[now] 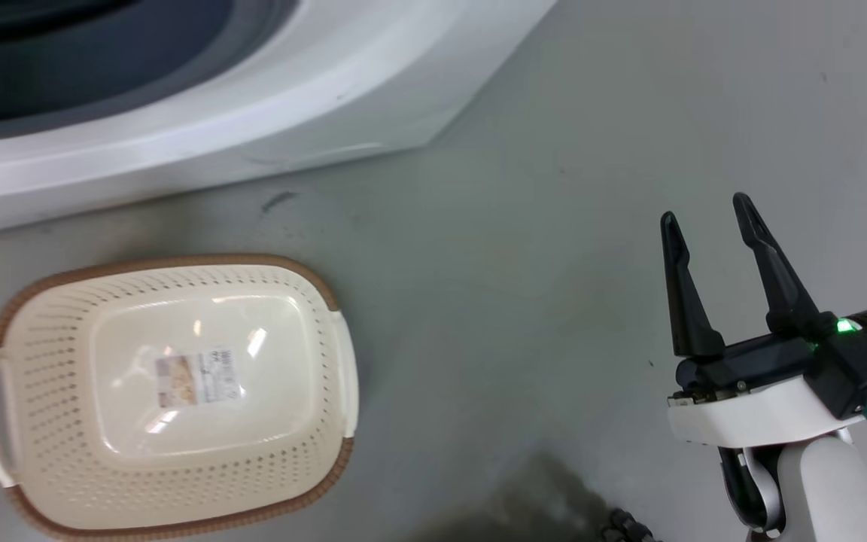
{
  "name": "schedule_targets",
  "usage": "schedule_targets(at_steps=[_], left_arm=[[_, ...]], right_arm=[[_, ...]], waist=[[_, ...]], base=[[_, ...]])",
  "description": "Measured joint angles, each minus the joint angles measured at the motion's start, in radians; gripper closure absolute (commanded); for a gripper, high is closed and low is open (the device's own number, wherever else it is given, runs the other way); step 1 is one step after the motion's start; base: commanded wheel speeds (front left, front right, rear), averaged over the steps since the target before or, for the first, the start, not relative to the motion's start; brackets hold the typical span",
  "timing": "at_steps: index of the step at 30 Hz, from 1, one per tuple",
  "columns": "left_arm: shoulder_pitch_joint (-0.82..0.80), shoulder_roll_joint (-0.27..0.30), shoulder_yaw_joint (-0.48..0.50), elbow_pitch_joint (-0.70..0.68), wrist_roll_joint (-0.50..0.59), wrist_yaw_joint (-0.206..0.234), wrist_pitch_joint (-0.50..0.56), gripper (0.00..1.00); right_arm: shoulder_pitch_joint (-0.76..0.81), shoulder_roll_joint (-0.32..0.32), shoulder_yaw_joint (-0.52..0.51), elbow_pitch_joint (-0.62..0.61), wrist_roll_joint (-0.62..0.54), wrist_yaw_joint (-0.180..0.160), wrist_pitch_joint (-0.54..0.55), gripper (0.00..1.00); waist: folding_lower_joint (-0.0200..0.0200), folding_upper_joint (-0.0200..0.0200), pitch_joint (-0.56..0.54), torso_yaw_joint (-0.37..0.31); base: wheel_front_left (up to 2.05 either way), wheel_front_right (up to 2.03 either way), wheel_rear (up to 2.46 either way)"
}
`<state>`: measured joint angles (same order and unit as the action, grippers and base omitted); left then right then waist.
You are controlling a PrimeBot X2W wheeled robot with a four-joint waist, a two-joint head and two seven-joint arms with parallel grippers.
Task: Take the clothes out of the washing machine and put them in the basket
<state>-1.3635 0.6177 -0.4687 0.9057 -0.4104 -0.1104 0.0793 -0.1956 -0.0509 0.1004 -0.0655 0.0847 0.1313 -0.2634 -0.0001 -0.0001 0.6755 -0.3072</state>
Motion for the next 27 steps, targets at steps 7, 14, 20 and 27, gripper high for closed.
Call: schedule_targets(at_steps=[7,14,20,27], left_arm=[[0.17,-0.086,-0.007,0.014,-0.024,0.007,-0.206,1.0],[0.314,-0.153,0.0,-0.01,-0.05,0.027,-0.323,1.0],[0.451,-0.17,0.049,-0.168,-0.058,0.077,-0.339,1.0],[0.718,-0.158,0.157,-0.499,-0.053,0.144,-0.341,1.0]], right_arm=[[0.023,0.0,-0.018,0.014,-0.036,0.0,0.0,0.0],[0.064,0.0,-0.032,0.031,-0.069,0.0,0.0,0.0],[0.1,0.0,-0.051,0.043,-0.093,0.0,0.0,0.0],[0.12,0.0,-0.073,0.046,-0.095,0.0,0.0,0.0]], waist=[[-0.0001,0.0001,-0.104,0.054],[-0.0002,0.0001,-0.217,0.107],[-0.0002,0.0001,-0.305,0.158],[-0.0002,0.0001,-0.388,0.214]], base=[[0.0,0.0,0.0],[0.0,0.0,0.0],[0.0,0.0,0.0],[0.0,0.0,0.0]])
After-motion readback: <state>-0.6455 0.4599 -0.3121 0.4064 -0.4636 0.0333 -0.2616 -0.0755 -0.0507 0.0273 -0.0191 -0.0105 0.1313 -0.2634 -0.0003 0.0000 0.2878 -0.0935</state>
